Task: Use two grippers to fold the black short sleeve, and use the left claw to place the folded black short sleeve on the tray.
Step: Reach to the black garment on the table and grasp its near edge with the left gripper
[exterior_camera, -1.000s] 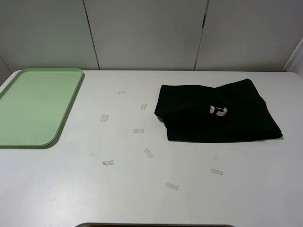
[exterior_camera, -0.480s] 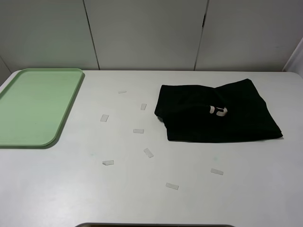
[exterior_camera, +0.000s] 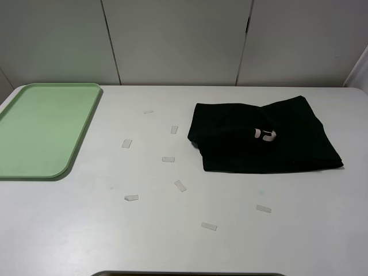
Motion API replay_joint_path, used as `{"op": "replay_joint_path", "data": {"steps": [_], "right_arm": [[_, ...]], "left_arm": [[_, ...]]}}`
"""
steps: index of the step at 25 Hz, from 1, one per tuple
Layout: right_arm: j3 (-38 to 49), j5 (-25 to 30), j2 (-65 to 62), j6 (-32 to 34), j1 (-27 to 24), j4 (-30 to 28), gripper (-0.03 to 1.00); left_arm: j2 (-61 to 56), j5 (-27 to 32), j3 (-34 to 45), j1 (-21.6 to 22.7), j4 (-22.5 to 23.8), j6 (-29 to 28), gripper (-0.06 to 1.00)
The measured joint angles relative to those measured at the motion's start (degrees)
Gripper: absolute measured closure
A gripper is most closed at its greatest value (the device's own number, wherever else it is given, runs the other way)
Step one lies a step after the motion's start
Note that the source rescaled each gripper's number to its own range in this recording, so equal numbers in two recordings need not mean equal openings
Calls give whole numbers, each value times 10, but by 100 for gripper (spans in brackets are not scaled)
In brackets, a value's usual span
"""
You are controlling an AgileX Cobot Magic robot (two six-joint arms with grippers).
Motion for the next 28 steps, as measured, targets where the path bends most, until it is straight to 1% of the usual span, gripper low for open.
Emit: {"op": "replay_joint_path", "data": {"steps": [23,28], "right_arm": [[0,0,0,0,0,0,-3],[0,0,0,0,0,0,-3]], "left_arm": [[0,0,0,0,0,0,-5],[0,0,0,0,8,0,-5]]}}
